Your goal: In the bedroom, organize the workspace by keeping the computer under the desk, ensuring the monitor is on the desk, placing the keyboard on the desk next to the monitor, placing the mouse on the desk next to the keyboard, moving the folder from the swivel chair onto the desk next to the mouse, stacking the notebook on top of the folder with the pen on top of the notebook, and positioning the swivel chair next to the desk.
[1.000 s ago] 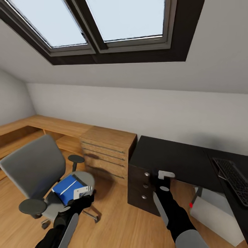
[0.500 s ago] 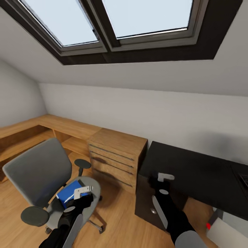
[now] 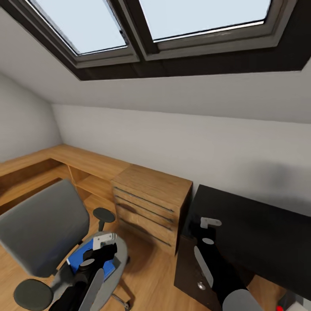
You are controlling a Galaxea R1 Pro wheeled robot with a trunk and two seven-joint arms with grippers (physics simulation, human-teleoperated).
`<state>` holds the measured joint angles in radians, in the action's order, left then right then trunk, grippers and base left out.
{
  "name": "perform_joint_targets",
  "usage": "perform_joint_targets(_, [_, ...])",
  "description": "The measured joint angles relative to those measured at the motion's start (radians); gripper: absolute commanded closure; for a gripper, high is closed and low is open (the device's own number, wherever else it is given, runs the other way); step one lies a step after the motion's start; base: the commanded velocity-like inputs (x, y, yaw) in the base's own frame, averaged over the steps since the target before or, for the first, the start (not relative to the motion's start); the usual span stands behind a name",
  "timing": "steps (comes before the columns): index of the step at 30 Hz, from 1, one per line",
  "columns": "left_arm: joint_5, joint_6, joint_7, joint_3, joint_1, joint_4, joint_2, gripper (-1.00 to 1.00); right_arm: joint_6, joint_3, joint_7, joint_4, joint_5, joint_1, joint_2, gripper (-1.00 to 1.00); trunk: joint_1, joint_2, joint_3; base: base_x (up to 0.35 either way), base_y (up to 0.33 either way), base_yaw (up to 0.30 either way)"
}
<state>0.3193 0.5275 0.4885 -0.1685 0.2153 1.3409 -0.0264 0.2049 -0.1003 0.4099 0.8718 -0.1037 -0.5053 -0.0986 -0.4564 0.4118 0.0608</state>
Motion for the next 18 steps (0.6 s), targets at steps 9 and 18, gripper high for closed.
perform_joint_targets(9, [0.001,0.001,0.0,0.0,0.0,0.001,0.0,-1.0,0.001,0.003,-0.014,-0.024,-0.003,0.0,0.026,1.0,0.0,0.0,0.0,0.269,0.0,0.0])
perform_joint_targets(18, [0.065,0.008,-0.001,0.0,-0.01,0.128,0.0,-1.0,-0.045,0.016,-0.124,-0.302,-0.01,-0.058,0.12,1.0,-0.012,0.021,0.009,0.022,0.0,0.0])
